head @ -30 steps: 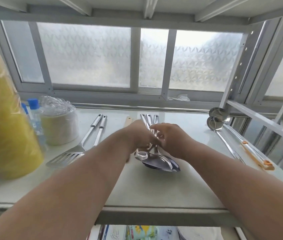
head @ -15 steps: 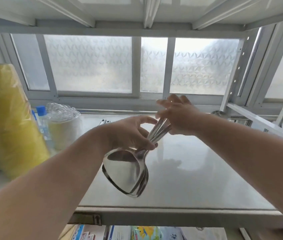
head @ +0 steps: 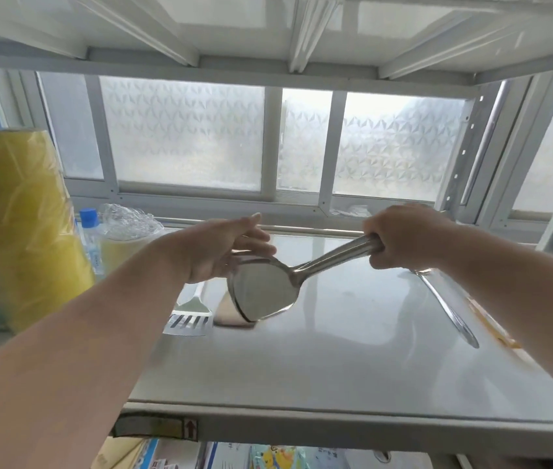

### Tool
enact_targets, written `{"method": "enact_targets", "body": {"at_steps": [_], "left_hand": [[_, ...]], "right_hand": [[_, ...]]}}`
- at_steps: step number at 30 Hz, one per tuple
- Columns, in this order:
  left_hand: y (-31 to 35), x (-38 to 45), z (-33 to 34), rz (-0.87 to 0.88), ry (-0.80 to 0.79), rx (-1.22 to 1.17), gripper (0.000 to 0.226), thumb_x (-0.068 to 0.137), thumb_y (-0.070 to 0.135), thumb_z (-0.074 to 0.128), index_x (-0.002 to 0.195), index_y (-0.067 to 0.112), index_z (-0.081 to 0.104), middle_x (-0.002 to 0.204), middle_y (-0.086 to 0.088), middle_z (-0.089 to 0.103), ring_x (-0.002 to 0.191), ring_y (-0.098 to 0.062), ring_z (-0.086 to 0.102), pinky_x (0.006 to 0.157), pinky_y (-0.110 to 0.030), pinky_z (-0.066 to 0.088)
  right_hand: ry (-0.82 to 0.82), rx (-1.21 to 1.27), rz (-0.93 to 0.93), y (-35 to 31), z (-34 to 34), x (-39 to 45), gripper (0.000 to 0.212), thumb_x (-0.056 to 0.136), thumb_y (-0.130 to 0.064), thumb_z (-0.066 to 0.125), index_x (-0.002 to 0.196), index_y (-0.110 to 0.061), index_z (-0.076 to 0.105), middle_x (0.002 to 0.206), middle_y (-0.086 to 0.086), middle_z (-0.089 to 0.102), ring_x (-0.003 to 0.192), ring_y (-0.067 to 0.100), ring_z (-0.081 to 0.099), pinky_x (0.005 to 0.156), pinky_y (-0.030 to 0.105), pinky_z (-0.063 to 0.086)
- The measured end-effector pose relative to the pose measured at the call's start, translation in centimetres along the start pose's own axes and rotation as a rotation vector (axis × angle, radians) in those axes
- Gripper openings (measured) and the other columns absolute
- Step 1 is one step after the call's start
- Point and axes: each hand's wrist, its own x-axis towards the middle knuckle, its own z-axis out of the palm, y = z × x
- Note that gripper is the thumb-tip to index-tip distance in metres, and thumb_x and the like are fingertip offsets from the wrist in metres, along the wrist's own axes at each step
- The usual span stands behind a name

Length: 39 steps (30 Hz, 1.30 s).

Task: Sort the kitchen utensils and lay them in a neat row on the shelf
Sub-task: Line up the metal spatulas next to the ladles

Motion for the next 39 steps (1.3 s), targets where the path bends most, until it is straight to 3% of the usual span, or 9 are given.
{"method": "enact_targets", "body": {"at_steps": [3, 5, 9, 14, 20, 24, 29, 34, 39], "left_hand": [[-1.1, 1.0, 2.1, 0.028, 0.218, -0.187, 0.029, 0.102, 0.044, 0.064, 0.110, 0.015, 0.065, 0.109, -0.013, 0.066, 0.070, -0.022, 0.067, 0.061, -0.031, 0.059], [-2.0, 1.6, 4.3, -0.004, 0.293, -0.331, 0.031, 0.100, 0.041, 0.066, 0.112, 0.012, 0.059, 0.114, -0.022, 0.061, 0.079, -0.032, 0.071, 0.061, -0.035, 0.063], [-3.8, 1.6, 10.5, -0.075, 0.089, -0.390, 0.047, 0.100, 0.036, 0.071, 0.125, 0.001, 0.054, 0.131, -0.032, 0.061, 0.114, -0.044, 0.073, 0.094, -0.045, 0.063], [-4.7, 2.7, 16.8, -0.057, -0.124, -0.352, 0.032, 0.104, 0.040, 0.066, 0.111, 0.008, 0.067, 0.112, -0.016, 0.066, 0.099, -0.029, 0.066, 0.106, -0.048, 0.055], [-5.2, 4.1, 17.2, -0.061, 0.065, -0.136, 0.016, 0.080, 0.012, 0.074, 0.091, 0.001, 0.077, 0.073, -0.011, 0.066, 0.064, -0.025, 0.067, 0.087, -0.061, 0.064], [-4.9, 3.7, 16.7, -0.050, 0.133, -0.024, 0.014, 0.085, -0.009, 0.065, 0.076, 0.002, 0.068, 0.061, -0.010, 0.055, 0.043, -0.017, 0.055, 0.045, -0.025, 0.047], [-4.6, 3.9, 17.3, 0.009, 0.216, 0.071, 0.023, 0.079, -0.004, 0.057, 0.078, 0.019, 0.061, 0.074, -0.008, 0.053, 0.058, -0.024, 0.046, 0.054, -0.035, 0.041], [-5.4, 3.1, 18.3, 0.096, 0.208, 0.280, 0.056, 0.092, 0.000, 0.054, 0.146, 0.015, 0.056, 0.108, -0.003, 0.065, 0.077, -0.015, 0.061, 0.056, -0.024, 0.046], [-5.6, 2.3, 18.0, 0.246, 0.222, 0.526, 0.031, 0.092, 0.009, 0.052, 0.116, 0.008, 0.071, 0.098, -0.019, 0.076, 0.076, -0.026, 0.066, 0.068, -0.043, 0.059]], "right_hand": [[-0.024, -0.008, 0.138, 0.9, -0.1, -0.7, 0.024, 0.067, -0.046, 0.063, 0.073, -0.024, 0.055, 0.073, -0.006, 0.059, 0.068, 0.019, 0.058, 0.061, 0.029, 0.047], [-0.061, 0.048, 0.227, 0.8, 0.3, -1.1, 0.026, 0.070, -0.048, 0.063, 0.075, -0.023, 0.058, 0.077, -0.004, 0.061, 0.072, 0.021, 0.062, 0.065, 0.030, 0.053], [-0.153, 0.177, 0.361, -1.3, 1.3, -1.3, 0.030, 0.076, -0.045, 0.062, 0.078, -0.015, 0.060, 0.077, 0.001, 0.061, 0.076, 0.025, 0.063, 0.075, 0.031, 0.057], [-0.327, 0.437, 0.370, -4.5, 2.8, -1.9, 0.033, 0.087, -0.042, 0.068, 0.094, -0.010, 0.070, 0.079, 0.003, 0.064, 0.085, 0.025, 0.068, 0.076, 0.032, 0.054], [-0.476, 0.935, 0.432, -4.7, 5.0, -3.8, 0.047, 0.070, -0.041, 0.079, 0.101, -0.005, 0.073, 0.095, 0.011, 0.073, 0.081, 0.028, 0.071, 0.074, 0.035, 0.057], [-0.394, 1.243, 0.478, -4.5, 5.7, -4.8, 0.030, 0.076, -0.029, 0.078, 0.088, -0.003, 0.068, 0.063, 0.008, 0.060, 0.051, 0.023, 0.058, 0.055, 0.028, 0.042], [-0.210, 1.443, 0.560, -5.3, 6.3, -5.5, 0.008, 0.078, -0.007, 0.067, 0.076, -0.004, 0.060, 0.049, 0.012, 0.054, 0.038, 0.025, 0.052, 0.047, 0.027, 0.041], [-0.117, 1.331, 0.590, -4.8, 7.2, -4.3, 0.023, 0.054, -0.024, 0.068, 0.067, -0.015, 0.051, 0.068, 0.010, 0.041, 0.062, 0.024, 0.038, 0.059, 0.040, 0.031], [-0.163, 1.237, 0.525, -4.6, 7.4, -4.2, 0.022, 0.067, -0.034, 0.066, 0.064, -0.016, 0.053, 0.056, 0.009, 0.046, 0.060, 0.023, 0.041, 0.060, 0.040, 0.030]]}}
